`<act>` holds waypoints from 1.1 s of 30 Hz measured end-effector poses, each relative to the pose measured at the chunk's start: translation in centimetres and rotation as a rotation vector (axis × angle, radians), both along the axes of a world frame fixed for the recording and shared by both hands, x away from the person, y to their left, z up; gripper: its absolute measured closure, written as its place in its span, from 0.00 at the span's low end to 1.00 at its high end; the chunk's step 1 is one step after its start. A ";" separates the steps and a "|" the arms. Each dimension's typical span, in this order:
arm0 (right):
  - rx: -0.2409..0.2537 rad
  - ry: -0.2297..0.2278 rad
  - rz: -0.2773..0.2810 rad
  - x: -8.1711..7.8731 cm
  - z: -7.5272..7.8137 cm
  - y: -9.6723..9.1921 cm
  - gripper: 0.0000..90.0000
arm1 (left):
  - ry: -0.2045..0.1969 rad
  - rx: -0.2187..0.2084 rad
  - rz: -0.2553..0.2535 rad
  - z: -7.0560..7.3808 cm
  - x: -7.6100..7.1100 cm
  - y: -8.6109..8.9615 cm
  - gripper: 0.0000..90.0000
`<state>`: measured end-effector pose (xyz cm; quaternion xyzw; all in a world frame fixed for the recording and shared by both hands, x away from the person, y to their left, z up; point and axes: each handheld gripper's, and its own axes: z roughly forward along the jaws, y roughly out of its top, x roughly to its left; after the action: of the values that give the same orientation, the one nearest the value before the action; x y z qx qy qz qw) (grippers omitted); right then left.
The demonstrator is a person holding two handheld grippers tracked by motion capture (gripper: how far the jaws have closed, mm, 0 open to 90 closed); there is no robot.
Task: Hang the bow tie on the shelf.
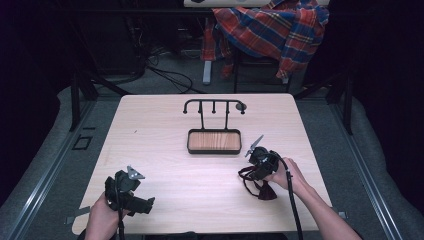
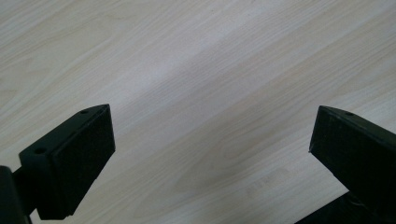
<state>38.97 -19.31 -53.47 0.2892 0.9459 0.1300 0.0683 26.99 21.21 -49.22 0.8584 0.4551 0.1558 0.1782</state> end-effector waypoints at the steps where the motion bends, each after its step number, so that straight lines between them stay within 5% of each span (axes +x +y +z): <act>1: -0.013 0.000 -0.001 0.0 -0.1 0.0 0.65 | -0.001 0.000 0.000 0.0 0.0 0.0 0.00; 19: -0.063 0.007 -0.019 -0.1 -0.6 0.2 0.92 | -0.005 -0.012 0.002 0.1 -0.1 0.2 0.00; 33: -0.051 -0.036 -0.034 -0.4 0.4 -0.1 0.97 | -0.004 -0.015 0.002 0.1 -0.1 0.2 0.00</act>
<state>38.54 -19.44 -53.08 0.3011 0.9425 0.1097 0.0950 26.91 21.42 -49.12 0.8564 0.4566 0.1542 0.1852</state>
